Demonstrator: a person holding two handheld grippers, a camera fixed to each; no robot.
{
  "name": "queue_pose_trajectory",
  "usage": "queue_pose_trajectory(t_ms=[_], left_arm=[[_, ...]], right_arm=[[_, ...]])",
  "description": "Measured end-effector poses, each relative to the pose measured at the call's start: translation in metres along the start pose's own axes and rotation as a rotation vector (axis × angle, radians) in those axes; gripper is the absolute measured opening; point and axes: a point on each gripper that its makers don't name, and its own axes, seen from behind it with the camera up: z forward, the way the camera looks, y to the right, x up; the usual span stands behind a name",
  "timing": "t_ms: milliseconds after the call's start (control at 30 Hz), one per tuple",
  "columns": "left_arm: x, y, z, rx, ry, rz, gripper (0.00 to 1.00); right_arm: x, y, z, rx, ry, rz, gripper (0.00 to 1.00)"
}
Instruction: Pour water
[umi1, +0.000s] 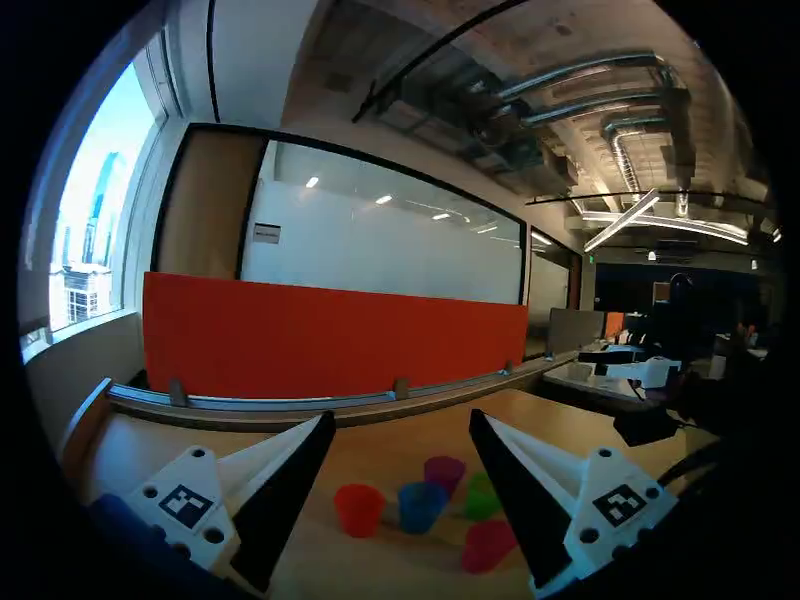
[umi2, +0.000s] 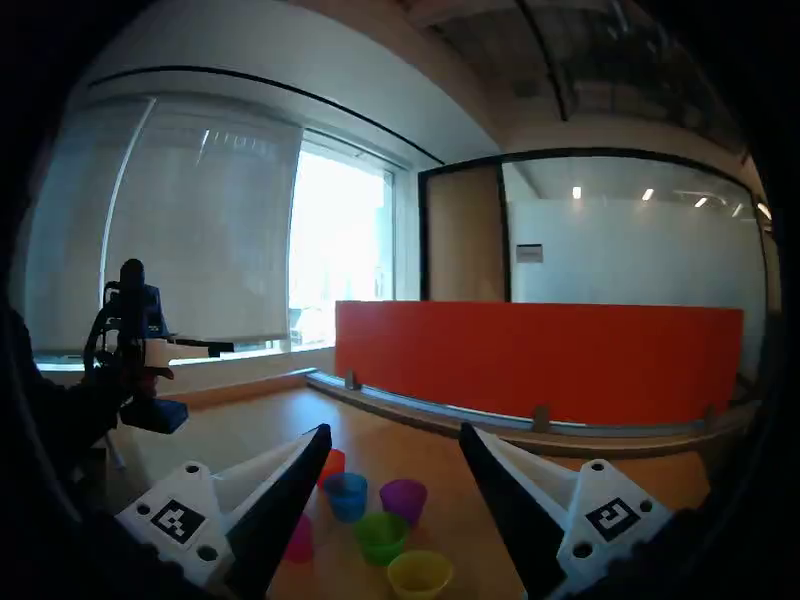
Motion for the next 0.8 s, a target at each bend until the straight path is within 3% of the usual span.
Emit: queue_pose_trajectory(t_ms=[167, 367, 800], left_arm=[[-0.003, 0.001, 0.007, -0.023, -0.019, -0.001, 1.00], [-0.009, 0.005, 0.017, -0.053, -0.055, 0.034, 1.00], [-0.030, 0.015, 0.038, -0.154, -0.157, 0.083, 1.00]], right_arm=[[-0.004, 0.000, 0.007, 0.012, -0.022, -0.013, 0.99], [-0.014, -0.004, 0.016, 0.037, -0.071, -0.029, 0.99], [-0.036, -0.012, 0.028, 0.113, -0.209, -0.089, 1.00]])
